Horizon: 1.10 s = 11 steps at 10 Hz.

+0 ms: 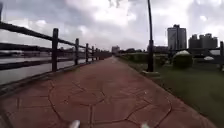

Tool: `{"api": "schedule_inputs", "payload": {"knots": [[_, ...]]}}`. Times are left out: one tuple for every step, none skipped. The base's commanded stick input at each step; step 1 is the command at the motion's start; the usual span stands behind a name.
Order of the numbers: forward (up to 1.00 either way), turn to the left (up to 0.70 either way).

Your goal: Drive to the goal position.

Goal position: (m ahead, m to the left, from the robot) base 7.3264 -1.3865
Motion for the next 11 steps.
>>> {"api": "schedule_inputs", "payload": {"knots": [[0.7, -0.35], [0.7, -0.35], [0.7, -0.2], [0.7, 0.0], [0.7, 0.0], [0.7, 0.0], [0.7, 0.0], [0.7, 0.0], [0.7, 0.0], [0.7, 0.0], [0.7, 0.0]]}}
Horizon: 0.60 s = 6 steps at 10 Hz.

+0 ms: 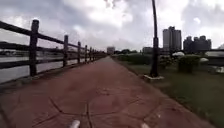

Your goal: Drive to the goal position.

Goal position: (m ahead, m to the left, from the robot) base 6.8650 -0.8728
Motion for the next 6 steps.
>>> {"api": "schedule_inputs", "payload": {"knots": [[0.7, 0.0], [0.7, 0.0], [0.7, 0.0], [0.7, 0.0], [0.7, 0.0], [0.7, 0.0]]}}
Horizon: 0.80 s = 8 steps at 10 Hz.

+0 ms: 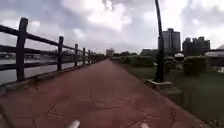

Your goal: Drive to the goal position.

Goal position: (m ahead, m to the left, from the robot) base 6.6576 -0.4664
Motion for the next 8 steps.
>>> {"api": "schedule_inputs", "payload": {"knots": [[0.7, 0.0], [0.7, 0.0], [0.7, 0.0], [0.7, 0.0], [0.7, 0.0], [0.7, 0.0], [0.7, 0.0], [0.7, 0.0]]}}
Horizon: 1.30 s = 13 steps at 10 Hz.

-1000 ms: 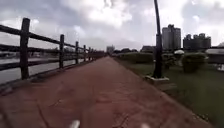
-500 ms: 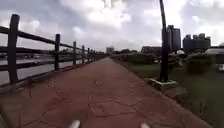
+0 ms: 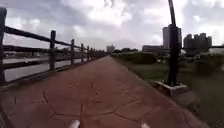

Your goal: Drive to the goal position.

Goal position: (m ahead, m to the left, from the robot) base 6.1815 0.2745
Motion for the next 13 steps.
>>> {"api": "schedule_inputs", "payload": {"knots": [[0.7, 0.0], [0.7, 0.0], [0.7, 0.0], [0.7, 0.0], [0.7, 0.0], [0.7, 0.0], [0.7, 0.0], [0.7, 0.0], [0.7, 0.0], [0.7, 0.0], [0.7, 0.0], [0.7, 0.0], [0.7, 0.0]]}}
